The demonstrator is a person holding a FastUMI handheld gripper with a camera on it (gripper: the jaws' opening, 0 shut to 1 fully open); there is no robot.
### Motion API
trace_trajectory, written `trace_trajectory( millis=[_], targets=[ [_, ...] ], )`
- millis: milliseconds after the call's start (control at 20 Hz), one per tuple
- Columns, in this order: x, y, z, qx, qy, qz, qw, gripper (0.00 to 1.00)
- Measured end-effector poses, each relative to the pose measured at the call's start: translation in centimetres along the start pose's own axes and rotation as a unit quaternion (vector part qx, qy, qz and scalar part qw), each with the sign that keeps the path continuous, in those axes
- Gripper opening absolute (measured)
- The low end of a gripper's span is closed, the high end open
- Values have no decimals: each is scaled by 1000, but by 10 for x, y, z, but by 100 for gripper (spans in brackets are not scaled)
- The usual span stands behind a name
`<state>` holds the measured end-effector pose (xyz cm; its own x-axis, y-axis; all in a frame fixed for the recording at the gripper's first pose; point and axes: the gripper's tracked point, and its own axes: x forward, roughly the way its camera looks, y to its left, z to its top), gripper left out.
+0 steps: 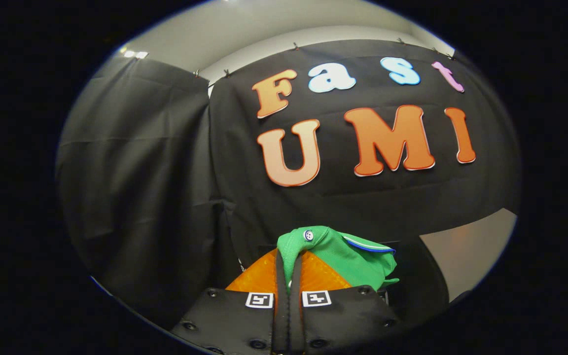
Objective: Put the clothes into the washing machine and then close the washing machine lid.
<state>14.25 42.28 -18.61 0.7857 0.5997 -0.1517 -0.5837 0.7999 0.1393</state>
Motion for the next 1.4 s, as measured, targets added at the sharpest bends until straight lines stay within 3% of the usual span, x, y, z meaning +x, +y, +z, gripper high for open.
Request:
trace_trajectory(
  millis=[250,550,750,1000,1150,1400],
  targets=[
    [42,16,-64,22,52,14,998,8],
    [71,-15,-174,17,150,-31,988,8],
    [89,-51,-253,33,227,-70,971,8],
    [109,-74,-318,59,310,-101,944,8],
    [110,-73,-347,75,351,-103,928,8],
    [108,-70,-360,88,370,-108,919,8]
  ],
)
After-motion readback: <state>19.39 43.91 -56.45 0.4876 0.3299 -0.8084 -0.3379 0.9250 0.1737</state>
